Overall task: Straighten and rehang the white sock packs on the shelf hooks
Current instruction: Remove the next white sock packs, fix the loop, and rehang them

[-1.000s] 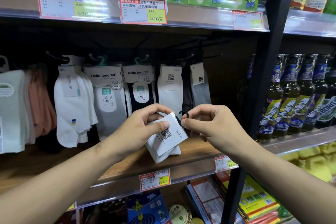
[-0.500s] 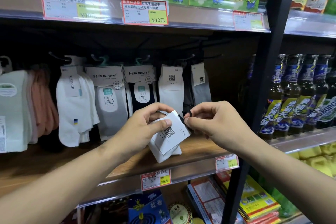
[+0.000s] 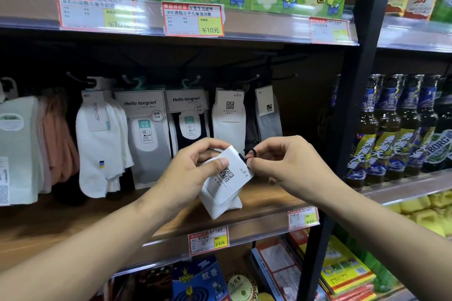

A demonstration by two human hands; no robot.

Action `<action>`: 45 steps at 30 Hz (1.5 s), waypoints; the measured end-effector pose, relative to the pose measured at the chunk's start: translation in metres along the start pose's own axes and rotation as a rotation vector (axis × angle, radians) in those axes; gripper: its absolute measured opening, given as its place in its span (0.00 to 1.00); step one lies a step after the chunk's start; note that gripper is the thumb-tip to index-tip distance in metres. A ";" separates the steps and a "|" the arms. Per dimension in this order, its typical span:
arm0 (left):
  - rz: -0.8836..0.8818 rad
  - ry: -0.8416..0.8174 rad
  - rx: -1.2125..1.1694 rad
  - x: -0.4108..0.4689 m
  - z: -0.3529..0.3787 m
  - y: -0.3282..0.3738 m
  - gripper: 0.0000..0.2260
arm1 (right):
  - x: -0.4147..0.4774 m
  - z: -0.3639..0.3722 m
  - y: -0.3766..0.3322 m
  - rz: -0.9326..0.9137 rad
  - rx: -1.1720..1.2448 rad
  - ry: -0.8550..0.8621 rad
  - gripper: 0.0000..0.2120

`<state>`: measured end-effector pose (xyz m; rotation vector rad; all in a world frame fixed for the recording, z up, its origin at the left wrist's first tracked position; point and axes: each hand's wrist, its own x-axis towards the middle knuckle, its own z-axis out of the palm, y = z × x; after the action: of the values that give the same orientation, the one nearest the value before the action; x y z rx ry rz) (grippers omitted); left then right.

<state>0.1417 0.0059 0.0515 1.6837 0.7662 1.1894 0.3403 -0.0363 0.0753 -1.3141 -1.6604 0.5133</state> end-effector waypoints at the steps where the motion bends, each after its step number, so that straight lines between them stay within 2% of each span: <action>1: 0.000 0.009 -0.011 0.001 0.000 0.000 0.09 | 0.000 0.000 0.000 -0.006 0.006 0.001 0.02; 3: 0.002 0.036 -0.038 0.003 -0.001 0.002 0.10 | 0.001 0.000 0.002 -0.015 0.026 0.009 0.01; 9: -0.002 0.096 -0.177 0.011 0.002 0.009 0.11 | 0.001 0.004 0.007 0.033 0.187 -0.004 0.11; 15: 0.025 0.132 -0.214 0.021 0.013 0.018 0.10 | 0.010 0.007 0.011 0.083 0.380 0.006 0.09; 20: 0.016 0.136 -0.169 0.029 0.015 0.019 0.07 | 0.020 0.003 0.005 0.138 0.479 0.076 0.09; 24: -0.037 0.113 -0.127 0.033 0.018 0.016 0.04 | 0.035 0.004 0.006 0.192 0.512 0.122 0.13; 32: -0.080 0.179 -0.044 0.043 0.015 0.010 0.06 | 0.076 0.013 0.016 0.311 0.643 0.175 0.16; 34: -0.073 0.238 -0.033 0.044 0.010 0.009 0.06 | 0.085 0.015 0.015 0.309 0.612 0.218 0.16; 36: -0.066 0.289 -0.065 0.043 0.005 0.011 0.06 | 0.094 0.017 0.014 0.298 0.550 0.253 0.22; 38: -0.067 0.322 -0.099 0.041 -0.003 0.012 0.08 | 0.103 0.019 0.013 0.286 0.516 0.252 0.26; 45: -0.085 0.372 -0.104 0.034 -0.030 0.005 0.09 | 0.119 0.021 -0.007 0.249 0.353 0.200 0.33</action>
<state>0.1250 0.0432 0.0729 1.3471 0.9729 1.4772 0.3194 0.0747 0.1183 -1.2659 -1.1853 0.7582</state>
